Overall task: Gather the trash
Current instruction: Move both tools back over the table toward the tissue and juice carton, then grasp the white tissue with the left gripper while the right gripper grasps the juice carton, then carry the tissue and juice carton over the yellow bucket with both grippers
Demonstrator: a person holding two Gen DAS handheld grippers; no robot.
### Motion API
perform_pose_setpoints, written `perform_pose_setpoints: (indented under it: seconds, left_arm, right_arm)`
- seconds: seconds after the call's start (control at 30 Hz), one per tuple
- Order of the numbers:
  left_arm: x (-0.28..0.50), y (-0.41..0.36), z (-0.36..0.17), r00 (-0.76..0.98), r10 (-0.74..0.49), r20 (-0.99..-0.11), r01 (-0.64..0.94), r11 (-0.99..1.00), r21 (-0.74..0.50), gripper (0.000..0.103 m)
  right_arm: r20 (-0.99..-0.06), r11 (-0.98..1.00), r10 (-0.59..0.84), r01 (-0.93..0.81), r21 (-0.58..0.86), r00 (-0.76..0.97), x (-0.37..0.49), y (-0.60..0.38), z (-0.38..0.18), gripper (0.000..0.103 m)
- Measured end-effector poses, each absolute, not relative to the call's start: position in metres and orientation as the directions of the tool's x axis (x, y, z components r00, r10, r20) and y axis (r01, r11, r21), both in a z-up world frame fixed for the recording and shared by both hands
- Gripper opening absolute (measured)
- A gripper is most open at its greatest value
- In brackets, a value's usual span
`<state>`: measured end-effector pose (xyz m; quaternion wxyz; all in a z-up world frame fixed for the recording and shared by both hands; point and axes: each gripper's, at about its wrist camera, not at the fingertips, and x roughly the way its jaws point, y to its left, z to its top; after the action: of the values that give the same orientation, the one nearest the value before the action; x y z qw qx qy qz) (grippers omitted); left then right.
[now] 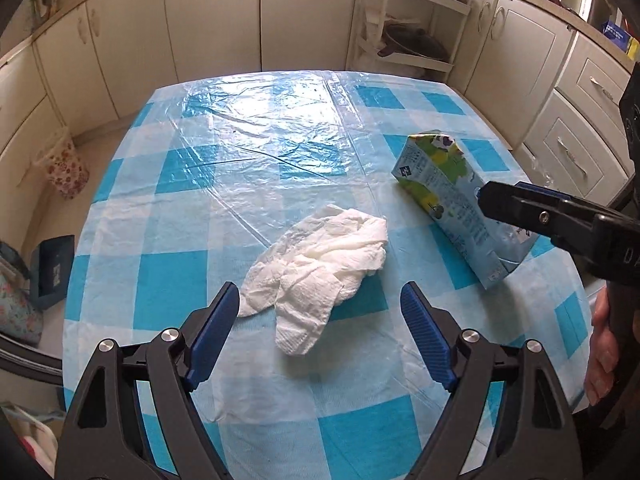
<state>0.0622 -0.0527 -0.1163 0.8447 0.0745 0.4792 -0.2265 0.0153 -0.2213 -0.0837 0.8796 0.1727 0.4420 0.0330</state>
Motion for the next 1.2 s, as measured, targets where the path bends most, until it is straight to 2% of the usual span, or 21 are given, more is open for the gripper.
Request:
perform_pose_setpoints:
  seconds: [0.17, 0.23, 0.27, 0.3, 0.33, 0.37, 0.4, 0.47, 0.5, 0.67, 0.97, 1.2]
  left_arm:
    - [0.067, -0.069, -0.126, 0.418, -0.318, -0.851, 0.473, 0.876, -0.095, 0.079]
    - [0.067, -0.075, -0.127, 0.427, -0.317, -0.847, 0.485, 0.871, -0.082, 0.079]
    - [0.068, -0.077, -0.128, 0.424, -0.322, -0.847, 0.489, 0.868, -0.085, 0.077]
    - [0.069, -0.078, -0.129, 0.417, -0.331, -0.846, 0.490, 0.866, -0.097, 0.073]
    - [0.071, -0.079, -0.130, 0.407, -0.338, -0.849, 0.488, 0.866, -0.111, 0.063]
    - [0.073, -0.079, -0.131, 0.406, -0.335, -0.850, 0.484, 0.868, -0.111, 0.054]
    - [0.075, -0.078, -0.131, 0.414, -0.329, -0.849, 0.481, 0.871, -0.102, 0.046]
    - [0.077, -0.080, -0.131, 0.409, -0.326, -0.852, 0.485, 0.869, -0.099, 0.020]
    - [0.077, -0.080, -0.129, 0.402, -0.340, -0.850, 0.488, 0.865, -0.116, 0.018]
    - [0.068, -0.091, -0.119, 0.405, -0.376, -0.834, 0.531, 0.839, -0.120, 0.014]
    - [0.059, -0.092, -0.095, 0.417, -0.461, -0.784, 0.532, 0.823, -0.201, 0.014]
    - [0.048, -0.110, -0.086, 0.411, -0.501, -0.762, 0.567, 0.795, -0.217, 0.014]
  right_arm:
    - [-0.776, 0.937, 0.210, 0.106, 0.334, 0.595, 0.021, -0.224, -0.092, 0.079]
    - [-0.778, 0.936, 0.213, 0.106, 0.337, 0.592, 0.022, -0.227, -0.094, 0.070]
    - [-0.781, 0.934, 0.218, 0.107, 0.340, 0.586, 0.023, -0.229, -0.096, 0.066]
    - [-0.784, 0.932, 0.223, 0.108, 0.345, 0.579, 0.024, -0.231, -0.098, 0.059]
    - [-0.788, 0.930, 0.229, 0.110, 0.350, 0.571, 0.025, -0.232, -0.101, 0.047]
    - [-0.790, 0.927, 0.243, 0.107, 0.360, 0.563, 0.026, -0.233, -0.103, 0.043]
    - [-0.789, 0.925, 0.249, 0.103, 0.366, 0.562, 0.027, -0.233, -0.103, 0.043]
    - [-0.786, 0.928, 0.248, 0.093, 0.360, 0.566, 0.027, -0.234, -0.102, 0.042]
    - [-0.781, 0.927, 0.253, 0.087, 0.364, 0.571, 0.027, -0.234, -0.100, 0.042]
    - [-0.757, 0.920, 0.271, 0.071, 0.385, 0.594, 0.025, -0.239, -0.091, 0.042]
    - [-0.731, 0.912, 0.266, 0.082, 0.402, 0.628, 0.012, -0.258, -0.079, 0.042]
    - [-0.716, 0.902, 0.241, 0.121, 0.414, 0.656, -0.001, -0.281, -0.071, 0.042]
